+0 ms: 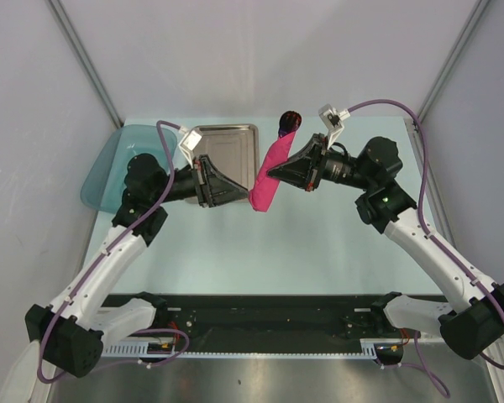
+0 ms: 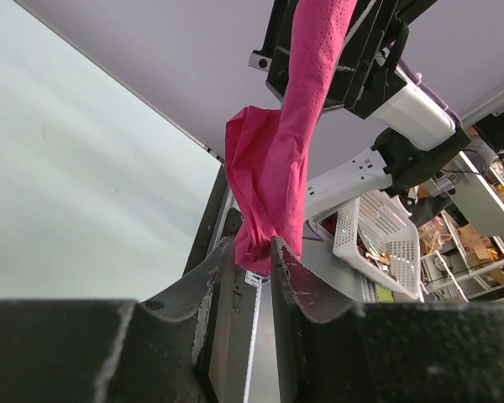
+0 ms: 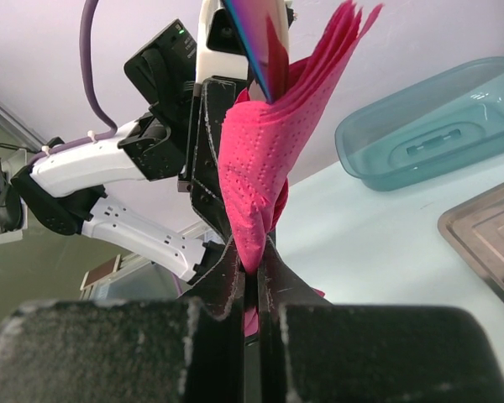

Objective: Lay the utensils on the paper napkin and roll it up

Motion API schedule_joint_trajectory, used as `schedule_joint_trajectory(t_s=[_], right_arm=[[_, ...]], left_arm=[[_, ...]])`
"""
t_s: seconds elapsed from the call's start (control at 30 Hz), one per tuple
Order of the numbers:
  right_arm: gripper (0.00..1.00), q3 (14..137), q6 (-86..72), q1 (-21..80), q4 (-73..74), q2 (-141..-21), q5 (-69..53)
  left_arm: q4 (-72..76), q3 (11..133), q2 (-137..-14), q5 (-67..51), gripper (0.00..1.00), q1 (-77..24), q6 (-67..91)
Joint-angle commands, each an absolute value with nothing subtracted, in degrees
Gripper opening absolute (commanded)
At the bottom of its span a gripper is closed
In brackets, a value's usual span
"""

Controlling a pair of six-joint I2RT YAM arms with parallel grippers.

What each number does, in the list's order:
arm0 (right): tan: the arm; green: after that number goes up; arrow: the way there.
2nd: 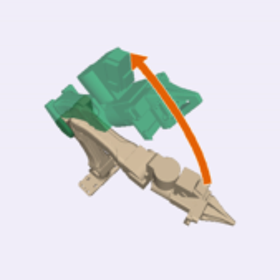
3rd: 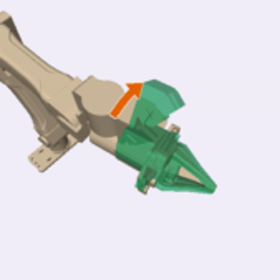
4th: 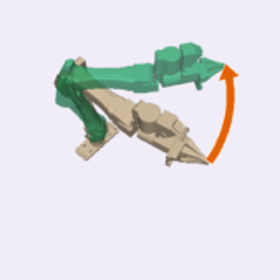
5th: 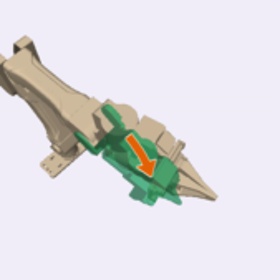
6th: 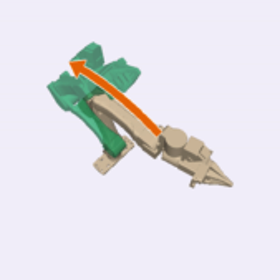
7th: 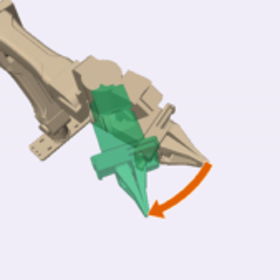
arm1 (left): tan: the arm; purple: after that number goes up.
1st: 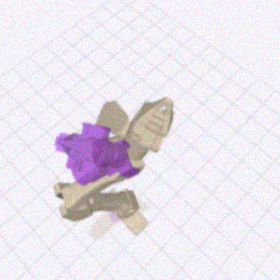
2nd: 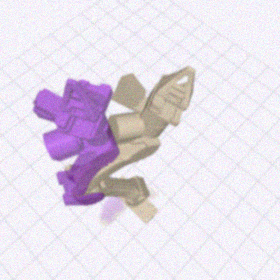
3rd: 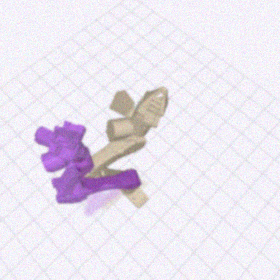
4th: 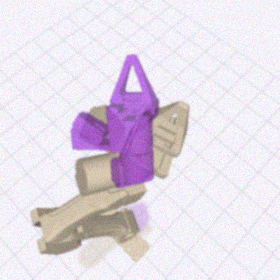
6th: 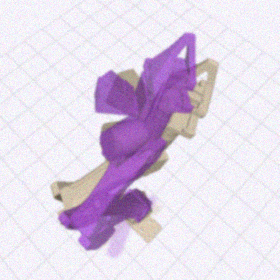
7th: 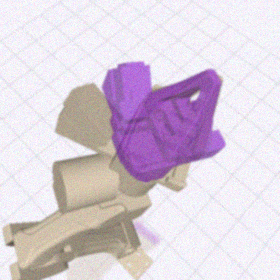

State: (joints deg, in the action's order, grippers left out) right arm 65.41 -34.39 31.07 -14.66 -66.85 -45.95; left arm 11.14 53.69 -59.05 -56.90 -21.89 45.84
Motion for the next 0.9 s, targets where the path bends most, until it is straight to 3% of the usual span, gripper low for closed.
schedule_joint_trajectory(t_s=[0.0,0.13,0.23,0.27,0.53,0.7,0.8,0.87], right_arm=[[0.0,68.6,-33.3,31.6,-16.7,-65.0,-45.8],[0.0,68.6,-33.2,31.7,-16.6,-65.2,-45.6],[0.0,68.8,-33.1,31.9,-17.0,-65.2,-45.4],[0.0,68.8,-33.2,31.8,-17.0,-65.3,-45.3],[0.0,70.2,-35.0,31.8,-19.2,-65.7,-46.0],[0.0,70.9,-35.2,31.8,-19.8,-66.0,-46.0],[0.0,70.8,-34.5,31.7,-19.0,-66.1,-45.8],[0.0,70.8,-33.5,31.8,-18.3,-65.8,-45.5]], left_arm=[[11.4,57.0,-59.3,-56.3,0.26,-22.8,44.5],[11.7,57.0,-59.5,-56.5,0.22,-23.5,44.7],[11.5,56.4,-59.5,-57.0,0.1,-23.6,44.7],[11.6,56.2,-59.4,-57.1,0.0,-23.5,45.1],[33.1,42.2,-62.3,-60.2,0.0,-18.9,68.1],[36.4,39.4,-62.9,-60.8,0.0,-19.9,71.1],[35.2,40.5,-61.8,-61.3,0.17,-19.6,68.4],[28.6,41.8,-60.3,-61.3,0.41,-17.7,64.2]])
